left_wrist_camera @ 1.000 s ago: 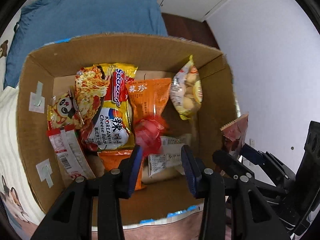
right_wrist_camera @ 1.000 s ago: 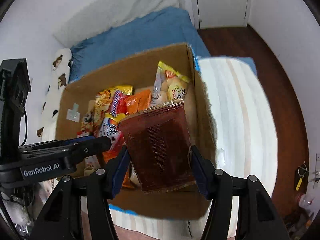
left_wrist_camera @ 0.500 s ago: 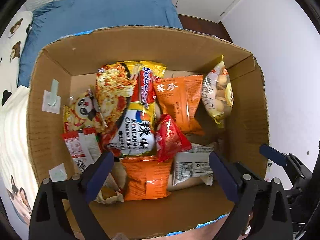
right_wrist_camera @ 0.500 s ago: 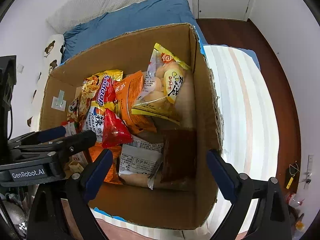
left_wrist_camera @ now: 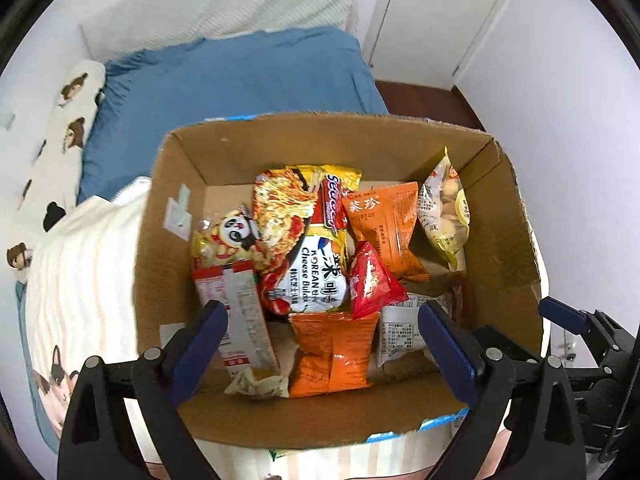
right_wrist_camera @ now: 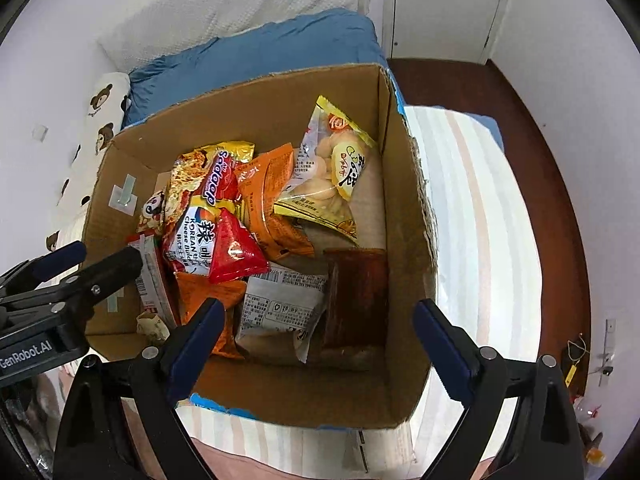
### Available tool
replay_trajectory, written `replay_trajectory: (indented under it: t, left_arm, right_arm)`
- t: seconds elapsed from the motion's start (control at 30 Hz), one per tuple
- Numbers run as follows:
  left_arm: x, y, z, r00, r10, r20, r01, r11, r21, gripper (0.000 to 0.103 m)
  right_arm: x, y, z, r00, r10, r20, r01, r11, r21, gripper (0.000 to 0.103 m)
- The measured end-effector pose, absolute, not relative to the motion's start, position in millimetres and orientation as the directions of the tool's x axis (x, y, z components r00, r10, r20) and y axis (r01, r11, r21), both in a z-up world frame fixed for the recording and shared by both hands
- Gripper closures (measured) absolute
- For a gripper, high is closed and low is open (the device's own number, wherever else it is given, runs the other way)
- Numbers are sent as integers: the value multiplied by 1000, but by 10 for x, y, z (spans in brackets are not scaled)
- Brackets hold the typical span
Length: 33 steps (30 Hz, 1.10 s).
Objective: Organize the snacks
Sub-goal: 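Carry both packets into the cardboard box and open both tools, then grasp the green watermelon candy bag with left tool while right tool grasps white bread bag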
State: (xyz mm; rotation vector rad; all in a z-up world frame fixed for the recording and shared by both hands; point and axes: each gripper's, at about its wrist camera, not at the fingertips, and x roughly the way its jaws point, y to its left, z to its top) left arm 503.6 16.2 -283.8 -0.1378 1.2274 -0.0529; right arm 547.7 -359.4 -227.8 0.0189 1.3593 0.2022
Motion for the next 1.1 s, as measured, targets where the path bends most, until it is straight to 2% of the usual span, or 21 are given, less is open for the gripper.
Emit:
replay_trajectory:
  t: [0.8, 1.1]
  left_arm:
    - [3717, 219, -2031, 594, -40, -804, -22, 998, -66, 5]
    - [3216, 288, -1904, 647, -25, -762, -50, 996, -75, 5]
  right_arm:
    - [4247, -3644, -1265, 485, 199, -852, -206, 972, 110, 6]
    - [3762, -3718, -988, 535, 277, -798, -229, 957, 179, 6]
